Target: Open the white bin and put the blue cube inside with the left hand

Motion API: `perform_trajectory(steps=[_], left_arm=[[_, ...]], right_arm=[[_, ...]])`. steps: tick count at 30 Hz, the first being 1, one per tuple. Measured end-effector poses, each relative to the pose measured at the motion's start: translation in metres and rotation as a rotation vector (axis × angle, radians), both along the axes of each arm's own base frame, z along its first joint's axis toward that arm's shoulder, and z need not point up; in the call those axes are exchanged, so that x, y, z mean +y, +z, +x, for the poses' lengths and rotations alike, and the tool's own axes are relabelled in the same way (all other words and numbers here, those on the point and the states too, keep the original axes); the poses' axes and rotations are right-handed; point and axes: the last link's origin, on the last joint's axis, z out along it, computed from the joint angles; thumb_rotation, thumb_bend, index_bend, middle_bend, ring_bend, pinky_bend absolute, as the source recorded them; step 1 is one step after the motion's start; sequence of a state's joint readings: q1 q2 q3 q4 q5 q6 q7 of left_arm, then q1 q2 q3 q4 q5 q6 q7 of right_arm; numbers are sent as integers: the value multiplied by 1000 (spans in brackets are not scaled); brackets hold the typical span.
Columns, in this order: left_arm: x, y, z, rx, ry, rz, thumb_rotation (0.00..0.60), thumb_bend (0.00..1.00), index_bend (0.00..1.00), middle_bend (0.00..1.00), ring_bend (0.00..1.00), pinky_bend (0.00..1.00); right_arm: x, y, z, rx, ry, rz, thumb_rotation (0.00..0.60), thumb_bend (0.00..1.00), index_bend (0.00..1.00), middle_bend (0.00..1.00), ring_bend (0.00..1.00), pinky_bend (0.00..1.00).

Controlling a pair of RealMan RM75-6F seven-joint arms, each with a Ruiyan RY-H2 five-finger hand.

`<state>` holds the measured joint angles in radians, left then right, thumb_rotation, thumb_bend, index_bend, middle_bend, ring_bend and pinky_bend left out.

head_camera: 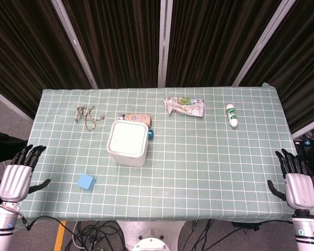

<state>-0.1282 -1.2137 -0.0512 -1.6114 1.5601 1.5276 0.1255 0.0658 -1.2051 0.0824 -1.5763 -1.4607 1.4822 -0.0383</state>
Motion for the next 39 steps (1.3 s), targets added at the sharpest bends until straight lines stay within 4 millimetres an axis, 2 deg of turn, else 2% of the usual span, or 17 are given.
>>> perform_trajectory(steps=[14, 18, 28, 39], left_arm=[[0, -1, 6, -2, -21, -8, 600, 70, 134, 149, 78, 202], [3, -3, 14, -4, -58, -20, 600, 70, 134, 149, 78, 202], [36, -23, 63, 2, -229, -109, 600, 70, 134, 149, 78, 202], [63, -50, 107, 7, -347, -209, 600, 70, 134, 149, 78, 202]], right_arm=[[0, -3, -3, 2, -5, 14, 600, 235, 0, 0, 0, 0], [0, -4, -5, 10, -10, 18, 600, 235, 0, 0, 0, 0], [1, -1, -11, 8, -29, 7, 600, 235, 0, 0, 0, 0], [0, -2, -12, 2, -24, 8, 600, 235, 0, 0, 0, 0]])
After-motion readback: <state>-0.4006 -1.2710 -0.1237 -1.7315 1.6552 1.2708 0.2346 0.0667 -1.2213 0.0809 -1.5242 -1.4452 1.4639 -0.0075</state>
